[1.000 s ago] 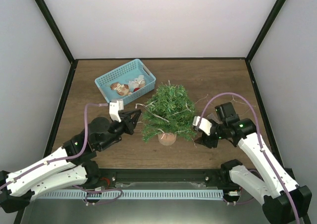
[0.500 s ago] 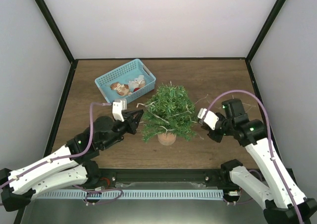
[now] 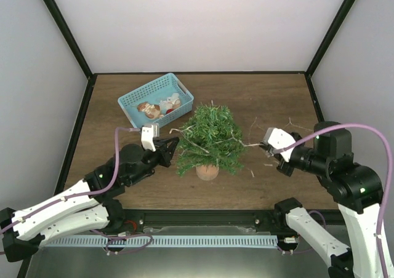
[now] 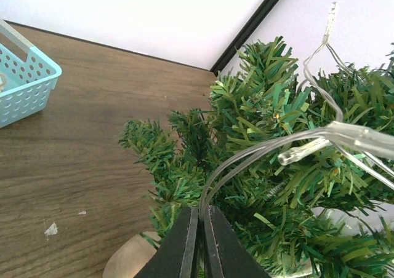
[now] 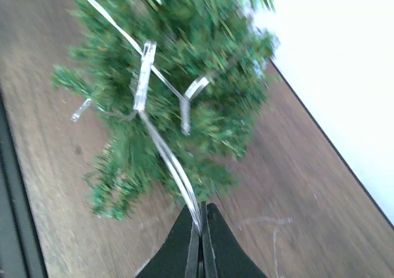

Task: Decorate the small christmas tree
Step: Wrap the decoration item around the Christmas tree.

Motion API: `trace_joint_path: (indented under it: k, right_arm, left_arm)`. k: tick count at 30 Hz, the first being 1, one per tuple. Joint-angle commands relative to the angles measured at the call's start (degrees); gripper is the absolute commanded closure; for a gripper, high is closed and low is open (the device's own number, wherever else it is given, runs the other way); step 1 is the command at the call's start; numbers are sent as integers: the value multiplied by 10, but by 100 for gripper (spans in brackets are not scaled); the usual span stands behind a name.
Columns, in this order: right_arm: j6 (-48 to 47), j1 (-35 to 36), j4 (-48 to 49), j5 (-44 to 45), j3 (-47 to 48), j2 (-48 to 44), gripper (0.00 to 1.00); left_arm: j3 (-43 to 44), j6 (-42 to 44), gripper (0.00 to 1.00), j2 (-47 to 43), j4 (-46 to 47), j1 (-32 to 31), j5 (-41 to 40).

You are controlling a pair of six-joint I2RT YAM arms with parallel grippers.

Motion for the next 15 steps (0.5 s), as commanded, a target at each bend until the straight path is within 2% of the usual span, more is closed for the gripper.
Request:
trace_joint_path:
  k: [1, 7, 10, 15]
  right_arm:
    - [-10, 3, -40, -150, 35, -3, 99]
    - [-32, 3, -30, -256, 18, -25, 99]
    - [-14, 3, 32, -296, 29, -43, 99]
    - [13, 3, 122, -339, 41, -45, 99]
  left_arm:
    - [-5, -3, 96, -1, 14, 4, 4]
    - [-5, 1, 96, -6, 9, 3, 9]
    - [-4, 4, 94, -11, 5, 3, 9]
    - [0, 19, 71, -39, -21, 4, 17]
